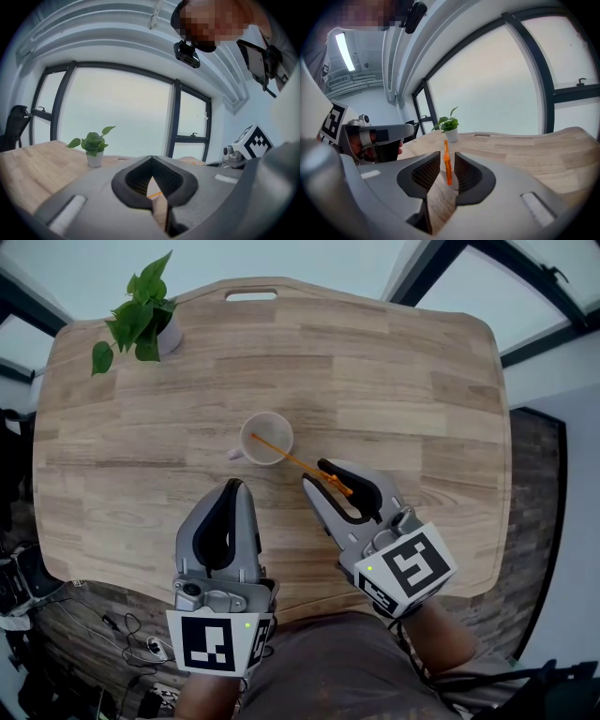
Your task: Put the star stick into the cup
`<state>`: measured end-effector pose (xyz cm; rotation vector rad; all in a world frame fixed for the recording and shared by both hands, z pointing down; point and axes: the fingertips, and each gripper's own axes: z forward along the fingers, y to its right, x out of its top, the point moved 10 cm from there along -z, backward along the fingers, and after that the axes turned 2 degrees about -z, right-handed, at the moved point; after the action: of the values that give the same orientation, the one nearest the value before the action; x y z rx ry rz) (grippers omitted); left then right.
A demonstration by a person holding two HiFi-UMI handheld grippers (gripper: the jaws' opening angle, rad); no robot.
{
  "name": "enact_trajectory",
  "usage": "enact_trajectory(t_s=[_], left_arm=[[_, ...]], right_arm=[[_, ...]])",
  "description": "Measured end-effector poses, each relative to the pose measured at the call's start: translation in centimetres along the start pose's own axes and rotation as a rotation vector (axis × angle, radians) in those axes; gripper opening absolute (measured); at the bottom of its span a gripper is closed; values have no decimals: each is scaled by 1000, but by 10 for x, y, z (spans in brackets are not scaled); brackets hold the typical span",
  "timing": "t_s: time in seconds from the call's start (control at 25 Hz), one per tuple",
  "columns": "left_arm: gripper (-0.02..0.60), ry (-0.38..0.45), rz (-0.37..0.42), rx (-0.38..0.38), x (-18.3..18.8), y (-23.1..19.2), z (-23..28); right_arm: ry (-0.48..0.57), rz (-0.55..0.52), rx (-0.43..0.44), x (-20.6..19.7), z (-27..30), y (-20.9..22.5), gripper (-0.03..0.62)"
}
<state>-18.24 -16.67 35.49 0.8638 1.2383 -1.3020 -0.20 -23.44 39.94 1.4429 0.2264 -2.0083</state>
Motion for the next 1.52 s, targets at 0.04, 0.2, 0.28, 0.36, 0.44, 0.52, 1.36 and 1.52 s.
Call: enact_trajectory(t_s=[0.04, 0.2, 0.28, 0.36, 0.44, 0.52, 1.36, 1.52], left_arm=[[2, 1, 1, 0, 0, 1, -1], [2, 2, 4, -1, -2, 6, -7], [2, 6, 7, -1, -1, 8, -10], [2, 14, 12, 1, 2, 9, -13], [2, 26, 18, 2, 6, 11, -17], [2, 40, 24, 2, 11, 14, -20], [2, 253, 78, 98, 73, 99, -112], [2, 276, 78, 139, 74, 114, -133]], right_arm=[[3, -1, 0, 0, -1, -1, 124], [20, -13, -2, 1, -7, -4, 126], [30, -18, -7, 2, -10, -4, 129], [43, -25, -13, 5, -14, -6, 130], [58, -34, -18, 9, -19, -7, 130], [76, -45, -21, 15, -23, -10, 130], [358, -212, 43, 80, -140, -68, 108], [420, -234, 44, 85, -163, -77, 86]])
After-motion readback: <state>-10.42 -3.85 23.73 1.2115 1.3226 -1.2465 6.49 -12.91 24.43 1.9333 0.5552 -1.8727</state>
